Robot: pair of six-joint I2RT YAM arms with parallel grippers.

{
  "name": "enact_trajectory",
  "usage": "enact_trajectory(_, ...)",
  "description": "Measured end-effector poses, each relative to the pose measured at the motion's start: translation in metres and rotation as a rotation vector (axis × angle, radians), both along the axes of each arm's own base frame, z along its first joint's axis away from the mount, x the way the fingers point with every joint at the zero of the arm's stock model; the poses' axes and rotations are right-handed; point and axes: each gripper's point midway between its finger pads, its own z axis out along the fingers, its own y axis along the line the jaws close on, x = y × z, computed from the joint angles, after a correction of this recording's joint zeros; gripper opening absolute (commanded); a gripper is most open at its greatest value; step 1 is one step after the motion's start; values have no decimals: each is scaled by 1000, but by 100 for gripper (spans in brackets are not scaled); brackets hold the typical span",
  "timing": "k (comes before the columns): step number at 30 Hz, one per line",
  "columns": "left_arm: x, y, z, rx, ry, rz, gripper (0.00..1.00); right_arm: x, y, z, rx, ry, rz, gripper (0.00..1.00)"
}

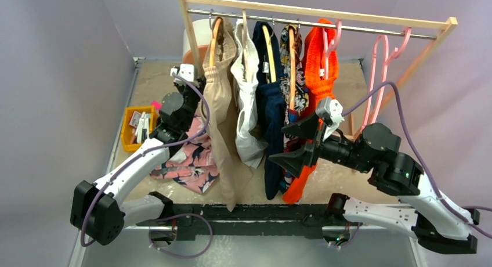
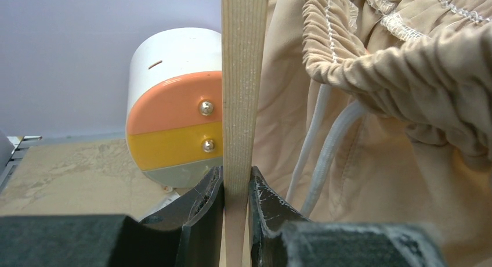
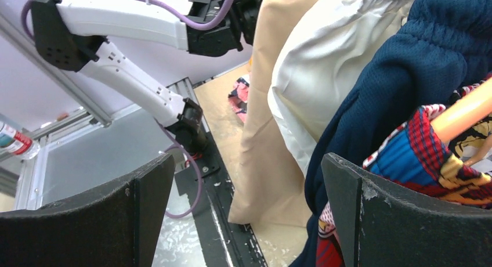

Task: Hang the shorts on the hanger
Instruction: Adjust the clothesline at the center of the board.

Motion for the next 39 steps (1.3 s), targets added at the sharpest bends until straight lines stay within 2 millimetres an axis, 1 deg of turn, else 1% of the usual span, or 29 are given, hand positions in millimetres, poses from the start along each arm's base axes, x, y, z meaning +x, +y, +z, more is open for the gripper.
enact_trajectory(3, -1, 1, 0, 2, 4, 4, 0, -8, 0, -1, -10, -8, 42, 96)
enact_trajectory(6, -1, 2, 0, 2, 6, 6, 0, -15, 3, -8, -41, -7, 92, 92)
enact_trajectory(12, -1, 3, -1, 3, 10, 14, 0, -24, 18, -38, -144, 14, 197, 88)
enact_trajectory(18, -1, 4, -1, 3, 12, 18, 0, -27, 22, -66, -235, 35, 250, 86)
enact_trajectory(23, -1, 4, -1, 3, 12, 18, 0, -30, 19, -77, -269, 34, 268, 85)
enact_trajectory(26, -1, 4, -1, 3, 12, 18, 0, -31, 17, -76, -267, 27, 268, 88)
enact_trajectory(28, -1, 4, -1, 3, 12, 19, 0, -32, 16, -67, -248, 13, 268, 89)
enact_trajectory(30, -1, 4, -1, 3, 12, 19, 0, -31, 18, -43, -201, -22, 264, 90)
enact_trajectory(35, -1, 4, -1, 3, 12, 19, 0, -26, 25, 53, 23, -180, 241, 93)
enact_trajectory(36, -1, 4, -1, 3, 12, 19, 0, -26, 23, 72, 75, -212, 229, 96)
enact_trajectory(37, -1, 4, -1, 3, 12, 19, 0, -23, 23, 88, 121, -238, 210, 98)
enact_trajectory(39, -1, 4, -1, 3, 12, 19, 0, -20, 18, 117, 208, -277, 167, 99)
